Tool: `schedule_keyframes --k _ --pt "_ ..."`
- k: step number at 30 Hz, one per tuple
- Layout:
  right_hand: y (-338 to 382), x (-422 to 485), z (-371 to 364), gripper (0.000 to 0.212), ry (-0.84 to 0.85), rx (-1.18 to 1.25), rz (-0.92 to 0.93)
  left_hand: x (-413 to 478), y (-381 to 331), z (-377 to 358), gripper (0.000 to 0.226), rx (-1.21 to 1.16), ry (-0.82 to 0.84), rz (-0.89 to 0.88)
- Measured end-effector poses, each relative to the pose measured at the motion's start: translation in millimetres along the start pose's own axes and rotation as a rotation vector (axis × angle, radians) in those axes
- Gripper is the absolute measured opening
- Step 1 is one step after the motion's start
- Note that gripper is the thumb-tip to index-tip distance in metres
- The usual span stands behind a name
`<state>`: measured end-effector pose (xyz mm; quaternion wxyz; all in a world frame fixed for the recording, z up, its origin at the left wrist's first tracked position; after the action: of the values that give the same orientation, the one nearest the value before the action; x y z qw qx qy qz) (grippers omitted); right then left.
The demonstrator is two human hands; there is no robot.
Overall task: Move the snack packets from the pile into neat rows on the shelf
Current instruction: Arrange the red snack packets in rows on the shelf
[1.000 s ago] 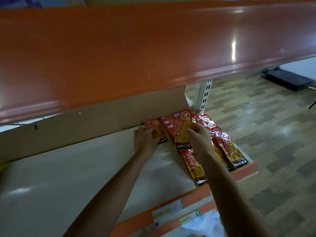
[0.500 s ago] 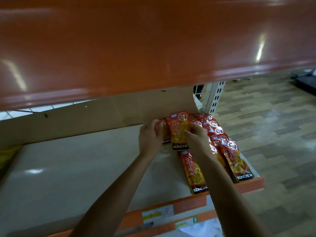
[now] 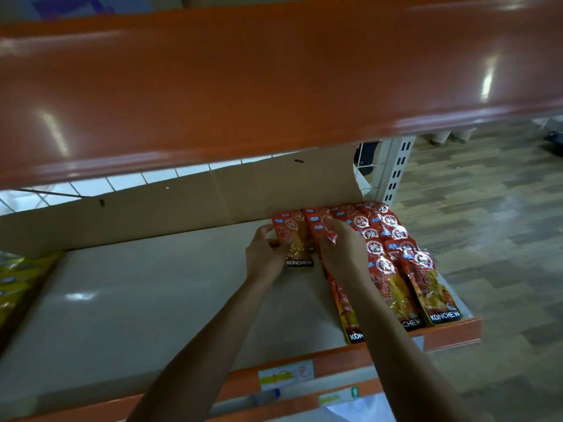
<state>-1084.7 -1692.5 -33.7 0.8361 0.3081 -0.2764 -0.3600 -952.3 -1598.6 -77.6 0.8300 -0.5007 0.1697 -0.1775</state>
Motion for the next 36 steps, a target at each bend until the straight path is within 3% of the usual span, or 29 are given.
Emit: schedule_keyframes --k 6,15,29,36 --pt "-4 -6 -4 0.04 0.073 -0.152 0.035 -4 -7 -11 0.046 0.151 -0.012 -0.104" --pt "-11 -10 -3 0.042 0.083 -0.148 0.036 8 -10 -17 0.049 0.405 -0.021 -0.135" --pt "-5 -9 -5 0.039 0.111 -0.143 0.034 11 -11 -19 0.049 0.465 -0.022 -0.178" --pt "17 -16 -27 0.03 0.136 -0.176 0.121 -6 -11 8 0.039 0.521 -0.069 -0.279"
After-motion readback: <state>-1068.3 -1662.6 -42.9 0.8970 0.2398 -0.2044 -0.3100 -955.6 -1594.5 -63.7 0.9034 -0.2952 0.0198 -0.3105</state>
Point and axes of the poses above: each hand's wrist, its own x-axis towards the middle knuckle, its own z-axis out of the back of the hand, y = z × x, the point moved 4 cm from there along x, towards the middle knuckle, and after that the axes turned 6 degrees about z, right-handed, at the moved point
